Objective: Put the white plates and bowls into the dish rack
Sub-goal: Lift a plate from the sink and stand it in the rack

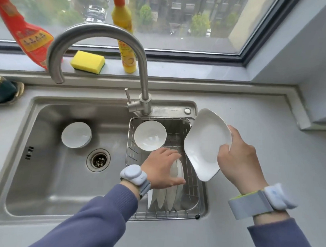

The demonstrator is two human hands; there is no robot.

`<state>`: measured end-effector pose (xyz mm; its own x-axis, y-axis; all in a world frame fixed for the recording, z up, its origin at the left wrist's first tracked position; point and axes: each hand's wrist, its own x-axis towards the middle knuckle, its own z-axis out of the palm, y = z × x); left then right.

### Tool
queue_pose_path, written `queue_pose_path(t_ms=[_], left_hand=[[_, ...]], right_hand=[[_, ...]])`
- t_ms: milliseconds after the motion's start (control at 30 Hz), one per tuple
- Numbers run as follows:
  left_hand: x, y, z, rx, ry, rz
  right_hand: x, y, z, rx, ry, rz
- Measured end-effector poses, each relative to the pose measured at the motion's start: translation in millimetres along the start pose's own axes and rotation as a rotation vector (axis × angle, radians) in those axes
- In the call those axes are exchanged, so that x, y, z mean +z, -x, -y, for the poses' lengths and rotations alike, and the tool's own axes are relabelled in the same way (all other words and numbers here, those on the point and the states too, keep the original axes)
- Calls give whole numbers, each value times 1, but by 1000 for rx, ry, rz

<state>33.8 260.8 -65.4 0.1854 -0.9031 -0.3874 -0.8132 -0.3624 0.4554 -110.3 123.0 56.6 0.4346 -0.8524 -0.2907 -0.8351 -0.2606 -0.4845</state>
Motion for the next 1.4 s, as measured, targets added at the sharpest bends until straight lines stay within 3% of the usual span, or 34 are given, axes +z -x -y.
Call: queue_pose_path(t_ms=[533, 1233, 1400], left_hand=[[-8, 13, 20, -126, 198, 59], [-10, 12, 12, -145, 319, 56], [-8, 8, 7, -142, 316, 58]], right_hand=[[63, 7, -15, -24, 274, 241], [108, -7, -27, 39, 288, 374], [102, -11, -28, 47, 193, 505]])
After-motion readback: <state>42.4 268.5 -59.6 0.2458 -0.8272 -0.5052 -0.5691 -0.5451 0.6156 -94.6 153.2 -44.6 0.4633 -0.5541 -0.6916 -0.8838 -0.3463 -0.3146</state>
